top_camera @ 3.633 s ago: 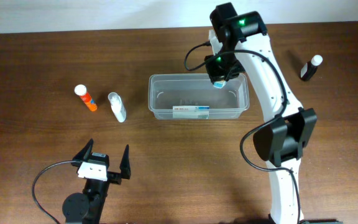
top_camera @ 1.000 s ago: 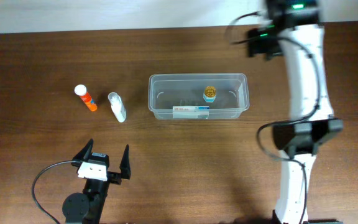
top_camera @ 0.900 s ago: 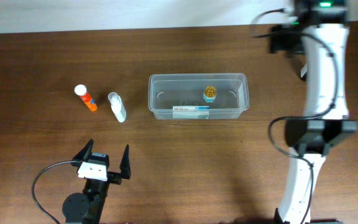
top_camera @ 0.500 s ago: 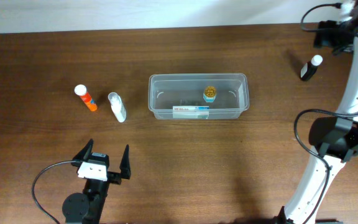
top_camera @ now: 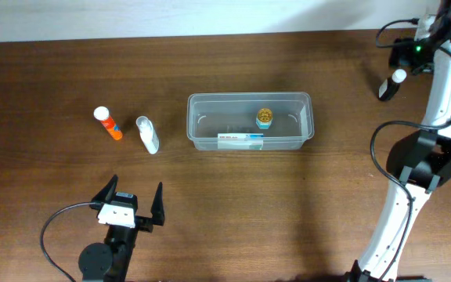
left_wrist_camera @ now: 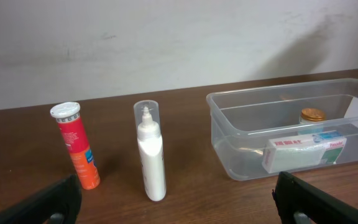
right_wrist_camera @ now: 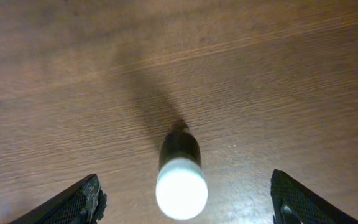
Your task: Pack container
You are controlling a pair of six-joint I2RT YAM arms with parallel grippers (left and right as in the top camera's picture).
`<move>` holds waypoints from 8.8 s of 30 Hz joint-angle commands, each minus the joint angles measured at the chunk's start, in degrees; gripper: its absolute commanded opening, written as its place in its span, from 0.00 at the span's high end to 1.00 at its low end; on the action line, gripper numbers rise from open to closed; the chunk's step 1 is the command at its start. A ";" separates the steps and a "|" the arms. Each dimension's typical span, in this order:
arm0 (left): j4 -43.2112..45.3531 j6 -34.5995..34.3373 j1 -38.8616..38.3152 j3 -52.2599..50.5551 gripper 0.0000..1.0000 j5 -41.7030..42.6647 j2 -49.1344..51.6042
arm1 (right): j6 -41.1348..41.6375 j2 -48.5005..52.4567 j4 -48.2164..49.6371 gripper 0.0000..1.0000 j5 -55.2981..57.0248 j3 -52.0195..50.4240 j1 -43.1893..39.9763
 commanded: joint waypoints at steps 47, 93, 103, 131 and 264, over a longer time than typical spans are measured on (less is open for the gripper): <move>-0.24 0.83 0.28 -0.13 0.01 0.85 -0.39 | 2.29 -1.92 -12.50 0.80 -8.39 7.52 1.25; -0.24 0.83 0.28 -0.13 0.00 0.85 -0.39 | 17.00 -24.41 1.62 0.77 -3.93 -37.99 31.08; -0.24 0.83 0.28 -0.15 0.00 0.85 -0.39 | 18.45 -24.39 6.62 0.74 -3.45 -43.36 31.08; -0.22 0.83 0.28 -0.15 0.01 0.85 -0.39 | 18.40 -23.89 11.78 0.66 -0.66 -48.17 31.08; -68.46 6.05 0.13 98.88 0.01 12.55 93.24 | 18.64 -38.80 -15.30 0.02 5.29 -41.24 -8.41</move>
